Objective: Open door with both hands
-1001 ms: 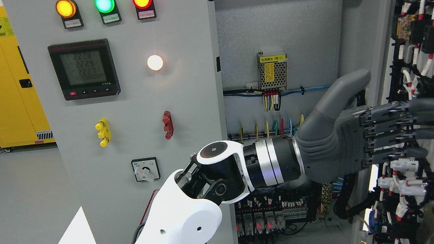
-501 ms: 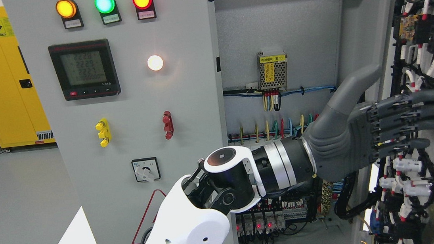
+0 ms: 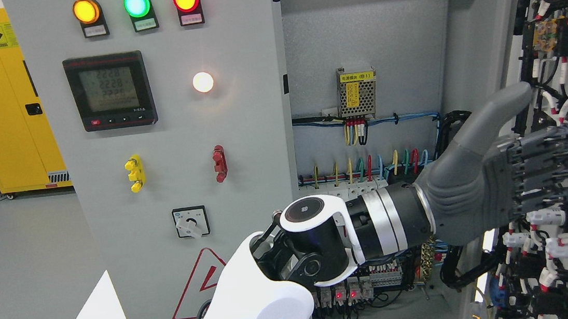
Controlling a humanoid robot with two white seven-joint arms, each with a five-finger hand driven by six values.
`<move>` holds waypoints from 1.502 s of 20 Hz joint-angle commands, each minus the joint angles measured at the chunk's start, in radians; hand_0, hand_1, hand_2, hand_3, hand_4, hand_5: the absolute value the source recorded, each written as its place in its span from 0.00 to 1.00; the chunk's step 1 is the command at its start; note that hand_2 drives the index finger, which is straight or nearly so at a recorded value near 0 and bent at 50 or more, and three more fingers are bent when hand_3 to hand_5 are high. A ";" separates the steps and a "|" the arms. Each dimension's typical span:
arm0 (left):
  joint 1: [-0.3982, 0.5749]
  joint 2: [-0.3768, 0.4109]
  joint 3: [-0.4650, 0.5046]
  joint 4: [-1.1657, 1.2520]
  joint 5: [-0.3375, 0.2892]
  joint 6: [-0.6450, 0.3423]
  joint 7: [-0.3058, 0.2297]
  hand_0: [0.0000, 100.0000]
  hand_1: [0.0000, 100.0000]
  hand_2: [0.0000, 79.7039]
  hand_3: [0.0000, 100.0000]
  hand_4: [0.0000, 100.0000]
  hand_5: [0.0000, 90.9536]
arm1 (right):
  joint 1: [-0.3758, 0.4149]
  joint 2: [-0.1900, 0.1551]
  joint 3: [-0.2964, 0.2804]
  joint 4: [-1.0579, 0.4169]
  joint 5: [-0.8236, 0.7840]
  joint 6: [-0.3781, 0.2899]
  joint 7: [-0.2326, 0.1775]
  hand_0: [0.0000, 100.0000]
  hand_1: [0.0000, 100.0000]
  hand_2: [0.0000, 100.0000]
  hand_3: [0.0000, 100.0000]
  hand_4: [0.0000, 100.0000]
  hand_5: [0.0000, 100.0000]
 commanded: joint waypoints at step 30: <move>-0.123 -0.058 -0.209 0.077 0.036 -0.075 0.153 0.00 0.00 0.00 0.00 0.00 0.00 | -0.001 -0.045 -0.021 0.001 -0.020 0.000 0.000 0.20 0.12 0.00 0.00 0.00 0.00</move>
